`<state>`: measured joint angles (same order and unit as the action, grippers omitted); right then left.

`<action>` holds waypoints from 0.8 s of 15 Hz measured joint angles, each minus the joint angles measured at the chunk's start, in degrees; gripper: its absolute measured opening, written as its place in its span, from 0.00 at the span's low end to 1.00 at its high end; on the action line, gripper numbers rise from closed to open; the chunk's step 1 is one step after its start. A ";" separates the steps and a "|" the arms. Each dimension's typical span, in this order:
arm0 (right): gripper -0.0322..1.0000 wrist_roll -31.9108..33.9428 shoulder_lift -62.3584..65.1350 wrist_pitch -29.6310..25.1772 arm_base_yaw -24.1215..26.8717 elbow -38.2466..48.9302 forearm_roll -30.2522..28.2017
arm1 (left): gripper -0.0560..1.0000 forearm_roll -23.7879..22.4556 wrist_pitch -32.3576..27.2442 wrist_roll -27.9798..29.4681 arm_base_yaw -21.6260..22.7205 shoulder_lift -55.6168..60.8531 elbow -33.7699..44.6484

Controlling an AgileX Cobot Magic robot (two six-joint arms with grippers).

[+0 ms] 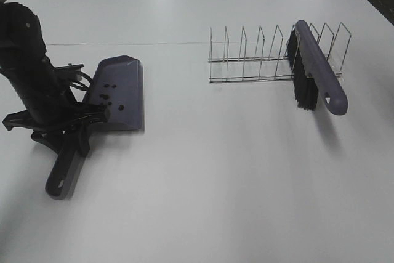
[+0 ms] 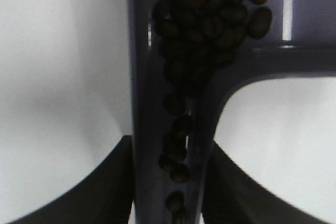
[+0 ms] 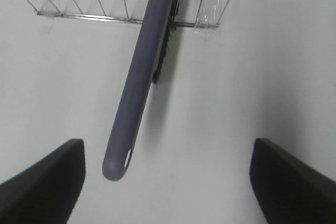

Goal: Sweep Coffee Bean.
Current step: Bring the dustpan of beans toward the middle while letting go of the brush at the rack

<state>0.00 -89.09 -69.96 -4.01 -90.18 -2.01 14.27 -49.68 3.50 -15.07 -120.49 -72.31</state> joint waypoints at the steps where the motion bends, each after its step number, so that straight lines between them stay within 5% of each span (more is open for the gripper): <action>1: 0.76 0.00 1.09 0.00 0.00 1.38 -0.11 | 0.36 0.00 0.06 0.06 -0.11 -0.46 -0.06; 9: 0.76 -0.52 10.83 -0.11 0.00 7.56 -0.74 | 0.36 0.23 3.67 0.00 -0.34 -1.09 -0.29; 10: 0.76 -0.52 11.57 -0.11 0.00 7.56 -0.74 | 0.40 0.46 3.72 0.00 -0.34 -1.09 -0.29; 12: 0.76 -0.52 13.06 0.00 0.00 8.59 -0.63 | 0.64 1.66 4.13 0.00 -0.52 -1.09 -0.57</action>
<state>-0.52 -76.03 -69.96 -4.01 -81.59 -2.64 15.93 -45.55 3.50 -15.58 -121.58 -72.88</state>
